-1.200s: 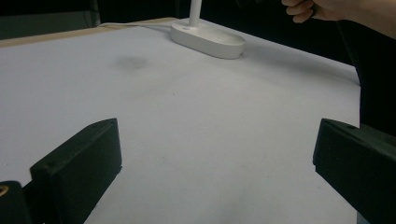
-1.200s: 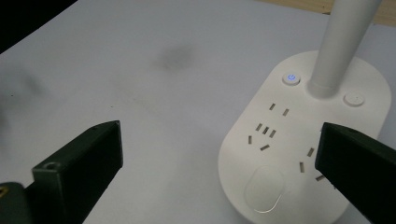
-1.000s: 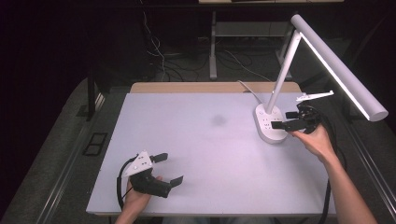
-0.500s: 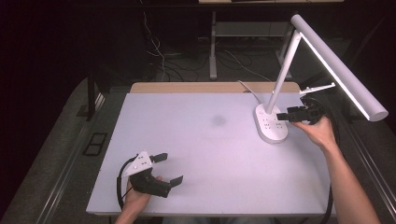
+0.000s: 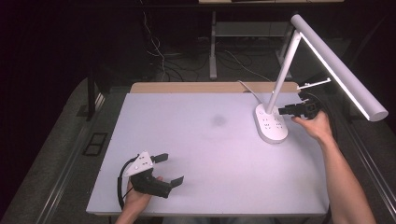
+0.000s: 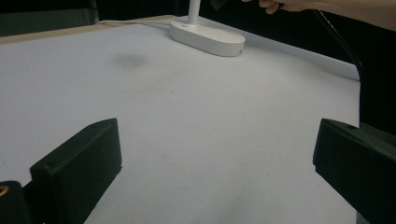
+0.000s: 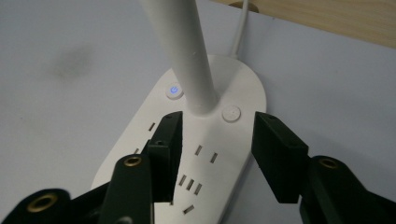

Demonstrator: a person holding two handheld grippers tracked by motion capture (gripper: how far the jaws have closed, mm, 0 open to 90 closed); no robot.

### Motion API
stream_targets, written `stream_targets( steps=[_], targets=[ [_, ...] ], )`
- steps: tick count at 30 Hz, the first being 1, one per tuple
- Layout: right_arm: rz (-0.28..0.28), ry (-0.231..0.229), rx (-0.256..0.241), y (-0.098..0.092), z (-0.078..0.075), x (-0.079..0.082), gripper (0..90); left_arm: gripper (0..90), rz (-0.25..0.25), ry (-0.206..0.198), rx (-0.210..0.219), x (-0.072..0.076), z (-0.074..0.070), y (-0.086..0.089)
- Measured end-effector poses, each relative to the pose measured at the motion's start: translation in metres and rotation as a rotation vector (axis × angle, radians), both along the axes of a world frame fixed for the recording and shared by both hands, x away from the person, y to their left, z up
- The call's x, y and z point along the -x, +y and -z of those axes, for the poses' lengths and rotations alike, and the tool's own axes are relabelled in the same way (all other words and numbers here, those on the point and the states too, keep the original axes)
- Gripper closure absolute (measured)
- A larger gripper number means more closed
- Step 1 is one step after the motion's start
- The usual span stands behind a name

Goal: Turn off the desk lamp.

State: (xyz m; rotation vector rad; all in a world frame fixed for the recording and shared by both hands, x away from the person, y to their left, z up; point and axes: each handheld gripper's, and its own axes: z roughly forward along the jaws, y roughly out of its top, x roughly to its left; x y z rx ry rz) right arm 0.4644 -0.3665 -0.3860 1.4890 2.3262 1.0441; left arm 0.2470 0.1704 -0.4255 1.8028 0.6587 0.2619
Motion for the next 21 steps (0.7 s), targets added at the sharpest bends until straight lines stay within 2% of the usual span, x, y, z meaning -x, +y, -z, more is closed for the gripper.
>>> stream_targets(
  steps=[6, 7, 9, 10, 12, 14, 15, 21],
  targets=[
    [0.022, 0.008, -0.008, 0.001, 0.003, -0.007, 66.8, 0.0, -0.004, -0.002, 0.000, 0.000, 0.000, 0.001],
    [0.026, 0.015, -0.013, 0.001, 0.005, -0.009, 70.9, 0.0, -0.004, -0.001, -0.002, 0.000, 0.000, 0.001],
    [0.034, 0.017, -0.016, 0.001, 0.007, -0.010, 72.5, 0.0, -0.005, 0.000, -0.002, 0.000, 0.000, 0.001],
    [0.052, 0.024, -0.031, 0.002, 0.009, -0.011, 77.6, 0.0, -0.004, 0.000, -0.002, 0.000, 0.000, 0.001],
    [0.062, 0.035, -0.029, 0.002, 0.010, -0.012, 82.0, 0.0, -0.004, 0.000, -0.003, 0.001, 0.000, 0.001],
    [0.062, 0.026, -0.028, 0.001, 0.012, -0.013, 83.7, 0.0, -0.004, -0.001, -0.005, 0.001, 0.000, 0.001],
    [0.069, 0.030, -0.036, 0.001, 0.013, -0.015, 88.1, 0.0, -0.004, -0.001, -0.006, 0.001, 0.000, 0.001],
    [0.084, 0.026, -0.051, 0.004, 0.019, -0.020, 89.9, 0.0, -0.011, -0.003, -0.007, -0.001, 0.000, 0.003]
  ],
)
